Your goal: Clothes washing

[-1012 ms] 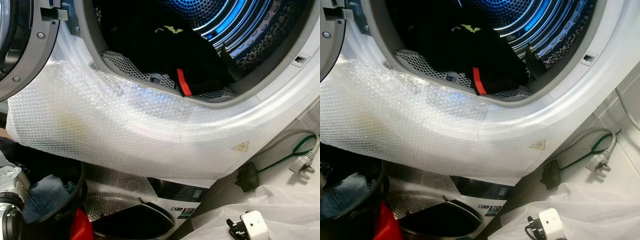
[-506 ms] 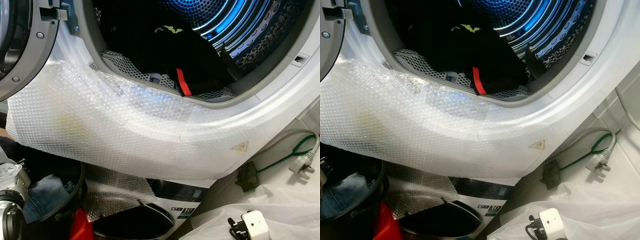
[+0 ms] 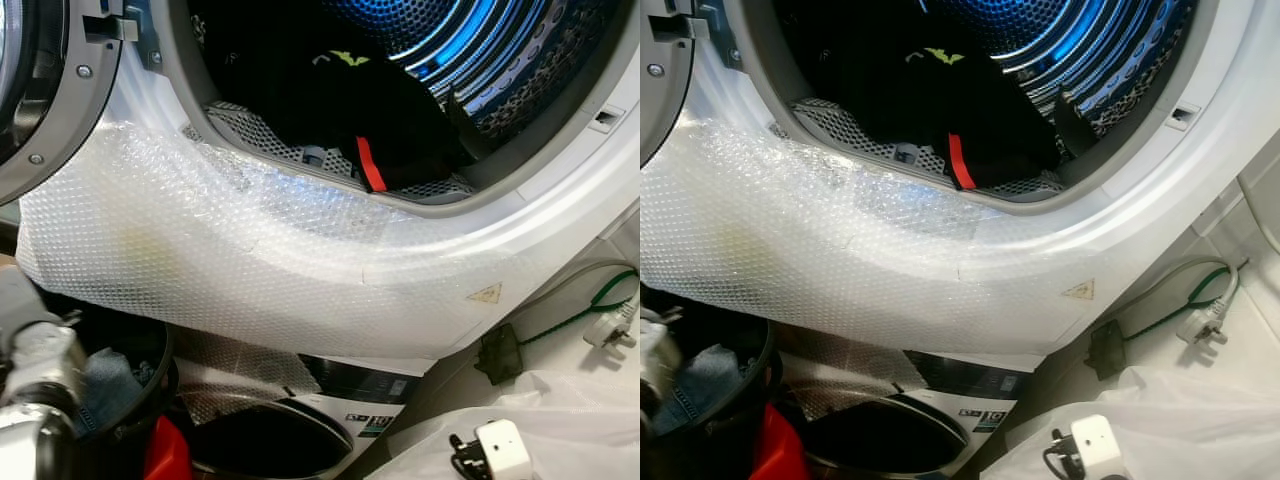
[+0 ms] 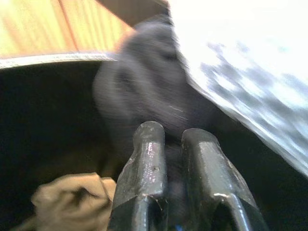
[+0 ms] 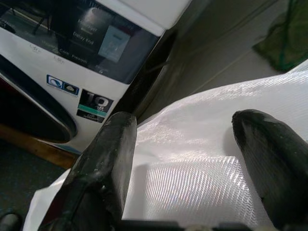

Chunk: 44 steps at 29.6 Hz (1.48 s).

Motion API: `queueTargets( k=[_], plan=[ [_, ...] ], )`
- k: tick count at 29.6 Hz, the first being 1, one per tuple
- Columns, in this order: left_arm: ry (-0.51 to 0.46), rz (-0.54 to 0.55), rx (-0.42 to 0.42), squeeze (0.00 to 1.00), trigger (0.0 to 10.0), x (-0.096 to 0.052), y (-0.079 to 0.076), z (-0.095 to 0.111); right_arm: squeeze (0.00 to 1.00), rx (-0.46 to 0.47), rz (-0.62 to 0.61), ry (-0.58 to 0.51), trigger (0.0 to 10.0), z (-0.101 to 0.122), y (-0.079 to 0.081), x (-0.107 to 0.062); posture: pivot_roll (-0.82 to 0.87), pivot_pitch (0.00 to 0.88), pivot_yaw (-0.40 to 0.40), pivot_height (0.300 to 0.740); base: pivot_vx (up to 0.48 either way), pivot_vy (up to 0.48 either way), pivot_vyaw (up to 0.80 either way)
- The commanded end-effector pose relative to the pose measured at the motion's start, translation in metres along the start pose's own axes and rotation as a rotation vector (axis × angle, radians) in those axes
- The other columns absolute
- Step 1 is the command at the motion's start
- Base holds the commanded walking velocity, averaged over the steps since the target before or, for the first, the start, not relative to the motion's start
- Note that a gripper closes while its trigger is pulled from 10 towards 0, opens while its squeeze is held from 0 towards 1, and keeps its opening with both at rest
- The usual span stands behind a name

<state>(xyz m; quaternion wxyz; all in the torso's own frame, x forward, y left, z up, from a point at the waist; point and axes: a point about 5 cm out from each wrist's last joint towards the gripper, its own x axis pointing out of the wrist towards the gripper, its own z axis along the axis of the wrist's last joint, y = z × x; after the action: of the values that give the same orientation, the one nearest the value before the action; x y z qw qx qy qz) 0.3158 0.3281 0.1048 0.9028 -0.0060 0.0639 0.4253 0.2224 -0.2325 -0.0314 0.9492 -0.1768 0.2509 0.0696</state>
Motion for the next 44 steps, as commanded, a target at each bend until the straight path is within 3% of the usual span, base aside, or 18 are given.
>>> queueTargets(
  k=[1,9,10,13,14,18,22,24,27,31,32,33,34,35,38,42,44],
  plan=[
    [-0.053,0.008,0.011,1.0,10.0,-0.004,-0.001,0.002,0.0,0.0,-0.011,0.027,10.0,-0.004,-0.002,0.0,-0.12,0.004,-0.212,0.74,0.0,0.0,0.0],
    [-0.147,0.025,0.039,1.0,10.0,-0.021,0.008,-0.003,0.0,0.003,0.012,0.03,10.0,0.0,0.007,0.004,-0.08,0.006,-0.206,0.74,0.0,0.0,0.0],
    [-0.139,0.01,0.047,0.0,10.0,-0.03,0.009,-0.011,0.0,0.005,0.021,0.031,10.0,0.002,0.011,0.006,-0.07,0.0,-0.2,0.74,0.0,0.0,0.0],
    [-0.141,-0.008,0.052,0.0,10.0,-0.039,0.01,-0.016,0.0,0.008,0.025,0.031,10.0,0.003,0.013,0.007,-0.06,0.001,-0.198,0.74,0.0,0.0,0.0],
    [-0.135,-0.008,0.049,1.0,10.0,-0.043,0.013,-0.016,0.0,0.01,0.028,0.032,10.0,0.004,0.014,0.008,-0.05,0.002,-0.192,0.74,0.0,0.0,0.0],
    [-0.109,-0.008,0.06,1.0,10.0,-0.052,0.024,-0.014,0.0,0.013,0.043,0.038,10.0,0.005,0.019,0.01,-0.03,0.003,-0.188,0.74,0.0,0.0,0.0],
    [-0.009,-0.204,0.099,1.0,10.0,-0.058,0.023,-0.016,0.0,0.018,0.058,0.042,10.0,0.009,0.026,0.014,0.01,0.0,-0.184,0.74,0.0,0.0,0.0],
    [-0.007,-0.285,0.145,1.0,10.0,-0.061,0.024,-0.014,0.0,0.021,0.067,0.041,10.0,0.011,0.03,0.016,0.02,0.0,-0.178,0.74,0.0,0.0,0.0],
    [-0.01,-0.274,0.183,1.0,10.0,-0.063,0.038,-0.007,0.0,0.028,0.077,0.044,10.0,0.015,0.036,0.019,0.06,0.0,-0.166,0.74,0.0,0.0,0.0],
    [0.012,-0.331,0.19,1.0,10.0,-0.072,0.042,0.001,0.0,0.035,0.087,0.046,10.0,0.021,0.042,0.023,0.12,0.0,-0.15,0.74,0.0,0.0,0.0],
    [0.026,-0.388,0.192,1.0,10.0,-0.077,0.041,0.004,0.0,0.038,0.091,0.047,10.0,0.023,0.045,0.025,0.13,0.0,-0.145,0.74,0.0,0.0,0.0],
    [0.025,-0.543,0.229,1.0,10.0,-0.092,0.036,0.009,0.0,0.043,0.099,0.047,10.0,0.027,0.049,0.028,0.16,0.0,-0.14,0.74,0.0,0.0,0.0],
    [0.025,-0.543,0.229,1.0,10.0,-0.092,0.036,0.009,0.0,0.043,0.099,0.047,10.0,0.027,0.049,0.028,0.16,0.0,-0.14,0.74,0.0,0.0,0.0],
    [0.024,-0.681,0.269,1.0,10.0,-0.105,0.031,0.011,0.0,0.043,0.106,0.051,10.0,0.03,0.053,0.029,0.19,0.0,-0.138,0.74,0.0,0.0,0.0],
    [0.02,-0.81,0.311,1.0,10.0,-0.122,0.036,0.019,0.0,0.04,0.127,0.058,10.0,0.034,0.062,0.032,0.23,0.0,-0.13,0.74,0.0,0.0,0.0],
    [0.002,-0.789,0.328,1.0,10.0,-0.123,0.044,0.027,0.0,0.039,0.137,0.062,10.0,0.036,0.067,0.033,0.27,0.0,-0.128,0.74,0.0,0.0,0.0],
    [-0.018,-0.717,0.326,1.0,10.0,-0.122,0.061,0.043,0.0,0.034,0.153,0.073,10.0,0.037,0.073,0.033,0.3,0.0,-0.132,0.74,0.0,0.0,0.0]
  ],
)
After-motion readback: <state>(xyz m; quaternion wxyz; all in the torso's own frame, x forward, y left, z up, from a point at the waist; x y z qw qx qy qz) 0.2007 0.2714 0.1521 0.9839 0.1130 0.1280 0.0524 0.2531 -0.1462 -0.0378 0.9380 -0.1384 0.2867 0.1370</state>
